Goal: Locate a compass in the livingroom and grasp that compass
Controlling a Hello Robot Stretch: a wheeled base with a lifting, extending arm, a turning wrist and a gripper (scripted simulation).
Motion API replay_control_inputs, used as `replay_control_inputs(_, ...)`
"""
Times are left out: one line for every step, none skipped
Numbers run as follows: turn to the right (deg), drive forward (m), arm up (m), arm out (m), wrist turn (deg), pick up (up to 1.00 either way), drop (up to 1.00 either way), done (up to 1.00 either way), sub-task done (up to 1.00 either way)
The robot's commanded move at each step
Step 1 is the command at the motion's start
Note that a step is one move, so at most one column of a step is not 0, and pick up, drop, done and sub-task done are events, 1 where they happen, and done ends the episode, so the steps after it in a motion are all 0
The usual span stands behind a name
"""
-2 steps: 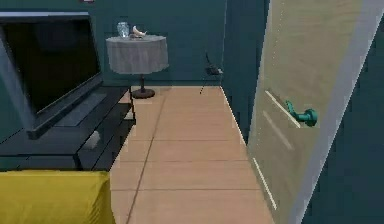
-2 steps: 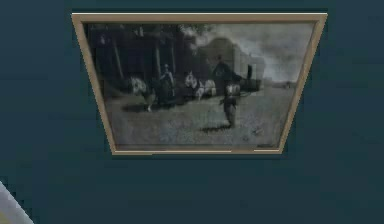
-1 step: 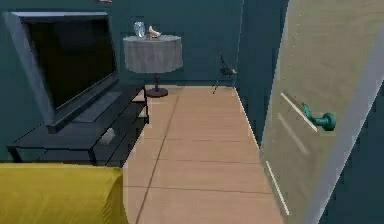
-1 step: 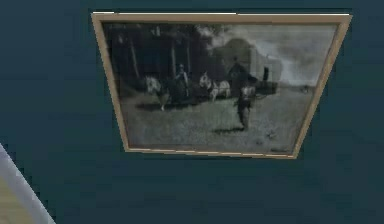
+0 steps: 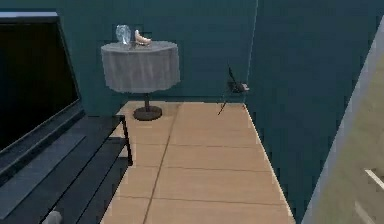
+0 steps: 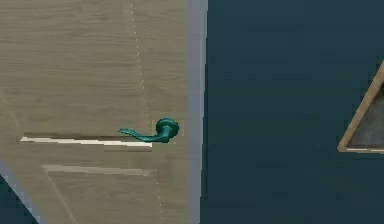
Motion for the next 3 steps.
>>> replay_control_inputs(-3.0,0.0,0.0,0.0,0.0,0.0,0.0,0.0,0.0)
replay_control_inputs(0.0,1.0,0.0,0.0,0.0,0.0,0.0,0.0,0.0)
replay_control_inputs(0.0,0.9,0.0,0.0,0.0,0.0,0.0,0.0,0.0)
